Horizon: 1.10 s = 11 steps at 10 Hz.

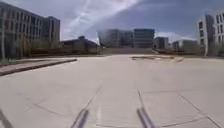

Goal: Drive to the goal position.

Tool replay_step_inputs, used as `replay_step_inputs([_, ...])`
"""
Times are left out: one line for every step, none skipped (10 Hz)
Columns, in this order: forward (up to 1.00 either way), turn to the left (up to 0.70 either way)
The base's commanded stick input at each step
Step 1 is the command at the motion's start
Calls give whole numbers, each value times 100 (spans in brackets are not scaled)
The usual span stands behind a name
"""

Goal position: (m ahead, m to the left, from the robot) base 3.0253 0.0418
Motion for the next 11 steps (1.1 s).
replay_step_inputs([50,0])
replay_step_inputs([50,0])
replay_step_inputs([50,0])
replay_step_inputs([50,0])
replay_step_inputs([50,0])
replay_step_inputs([50,0])
replay_step_inputs([50,0])
replay_step_inputs([50,0])
replay_step_inputs([50,0])
replay_step_inputs([50,0])
replay_step_inputs([50,0])
